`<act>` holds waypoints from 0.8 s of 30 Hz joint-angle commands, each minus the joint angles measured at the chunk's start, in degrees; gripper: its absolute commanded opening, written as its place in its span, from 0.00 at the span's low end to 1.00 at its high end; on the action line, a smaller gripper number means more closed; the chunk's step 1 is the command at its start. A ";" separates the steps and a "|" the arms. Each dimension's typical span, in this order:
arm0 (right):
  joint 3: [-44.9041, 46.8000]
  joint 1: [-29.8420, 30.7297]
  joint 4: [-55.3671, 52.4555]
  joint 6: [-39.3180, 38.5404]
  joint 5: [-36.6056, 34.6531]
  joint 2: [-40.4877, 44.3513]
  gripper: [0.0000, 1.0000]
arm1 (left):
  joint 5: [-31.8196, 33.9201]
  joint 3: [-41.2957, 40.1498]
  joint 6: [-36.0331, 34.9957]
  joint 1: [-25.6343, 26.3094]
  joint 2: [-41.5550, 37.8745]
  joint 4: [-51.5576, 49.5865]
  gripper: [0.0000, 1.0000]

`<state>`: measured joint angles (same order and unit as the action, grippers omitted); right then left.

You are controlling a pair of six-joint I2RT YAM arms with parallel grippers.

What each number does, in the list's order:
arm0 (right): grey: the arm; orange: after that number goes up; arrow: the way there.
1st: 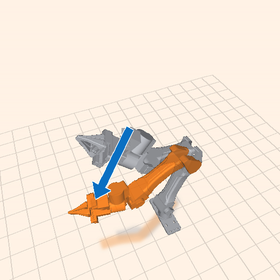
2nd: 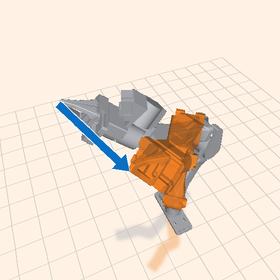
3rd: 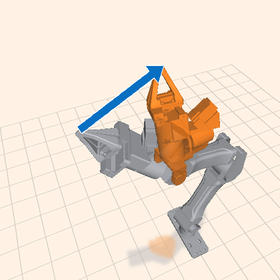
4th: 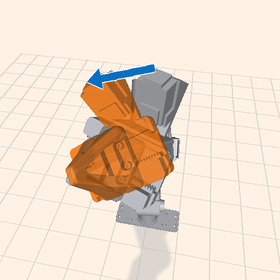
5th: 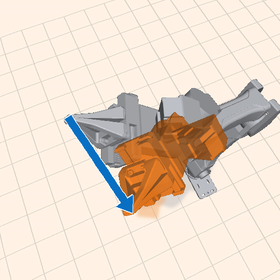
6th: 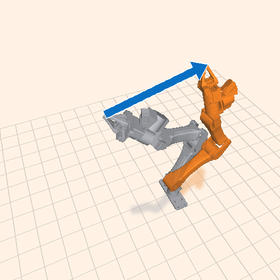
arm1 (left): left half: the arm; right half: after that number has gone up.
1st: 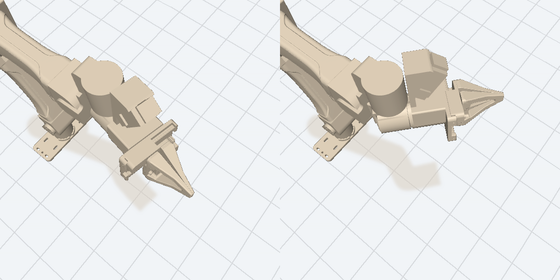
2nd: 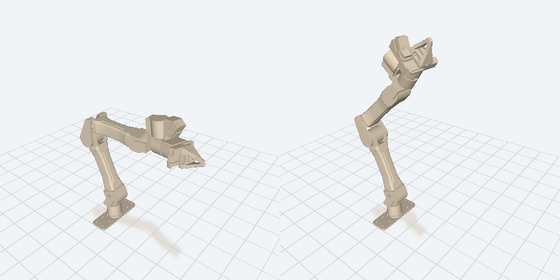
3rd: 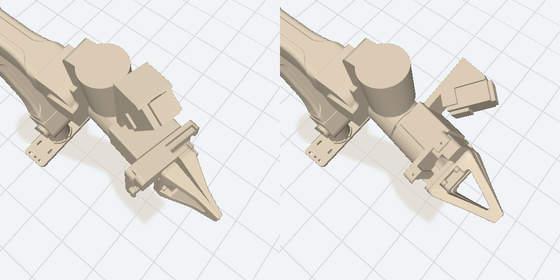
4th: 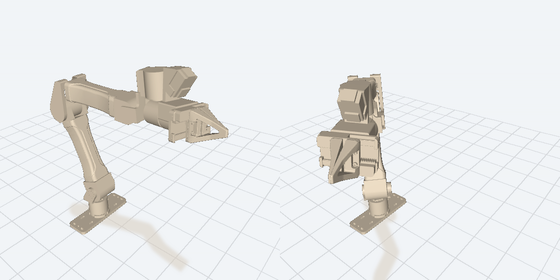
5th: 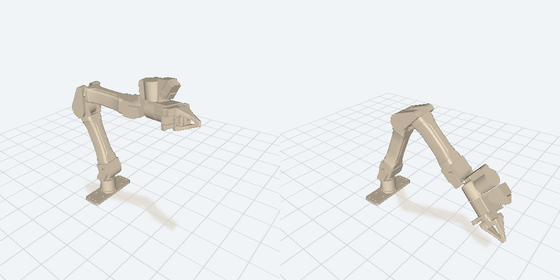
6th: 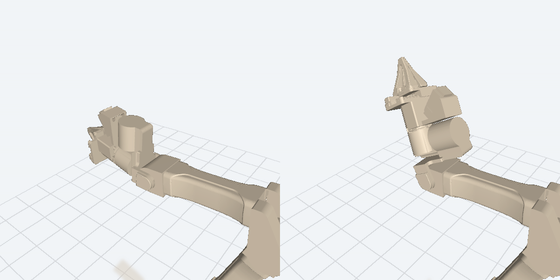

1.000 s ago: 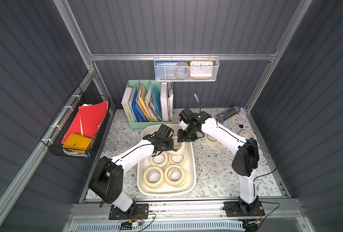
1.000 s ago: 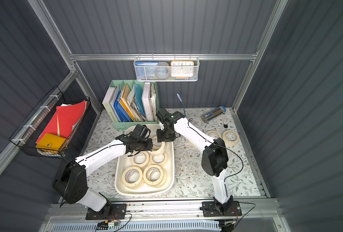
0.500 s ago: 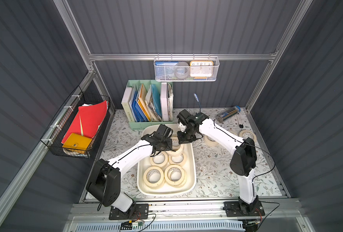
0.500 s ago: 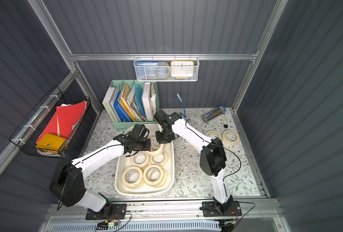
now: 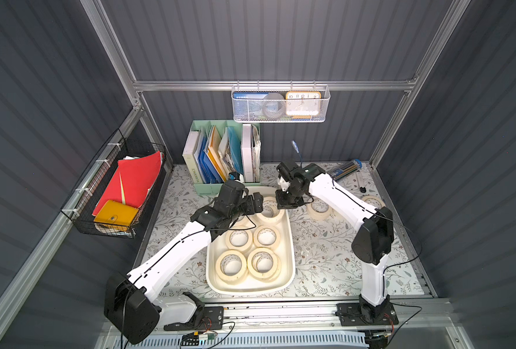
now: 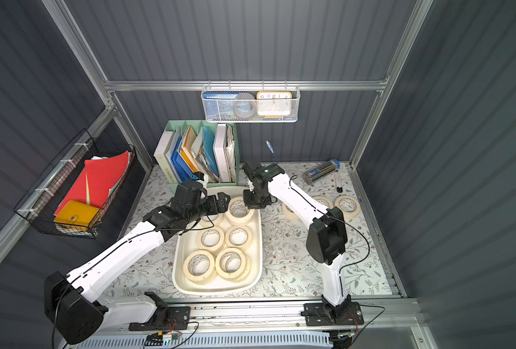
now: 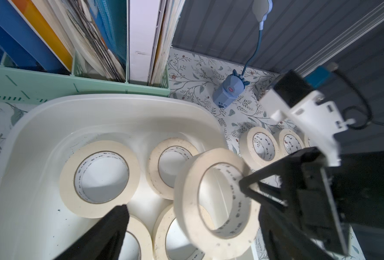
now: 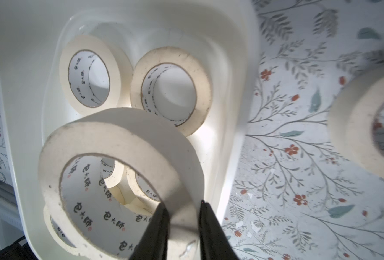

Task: Take out the art tape in the storage box
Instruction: Pick up the art tape from the storage box, then place the art tape at the center of the board.

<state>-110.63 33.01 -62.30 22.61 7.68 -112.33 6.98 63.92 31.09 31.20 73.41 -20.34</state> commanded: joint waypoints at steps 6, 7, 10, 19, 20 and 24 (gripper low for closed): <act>10.60 -12.77 0.09 -2.66 -6.07 13.84 0.00 | 3.38 -2.33 1.35 0.18 0.38 -0.19 0.97; 12.19 -14.01 1.03 -3.10 -6.50 14.51 0.00 | 3.31 -2.44 1.35 0.18 0.76 0.06 0.97; 15.08 -17.16 3.63 -4.68 -6.57 14.34 0.00 | 2.49 -2.37 1.39 0.18 2.31 0.90 0.97; 7.51 -17.92 4.26 -8.52 -6.48 0.73 0.00 | 1.31 -3.08 2.03 0.18 4.66 1.62 0.97; 6.74 -17.79 4.34 -8.85 -6.94 -0.70 0.00 | 1.41 -3.26 2.13 0.18 4.56 1.53 0.97; 5.60 -15.90 5.41 -9.51 -7.06 -3.86 0.00 | 1.64 -3.93 2.21 0.18 4.10 1.79 0.96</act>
<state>-102.59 15.44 -58.00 14.46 0.75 -116.16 8.78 61.04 32.56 31.20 77.97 -18.96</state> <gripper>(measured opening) 0.252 0.965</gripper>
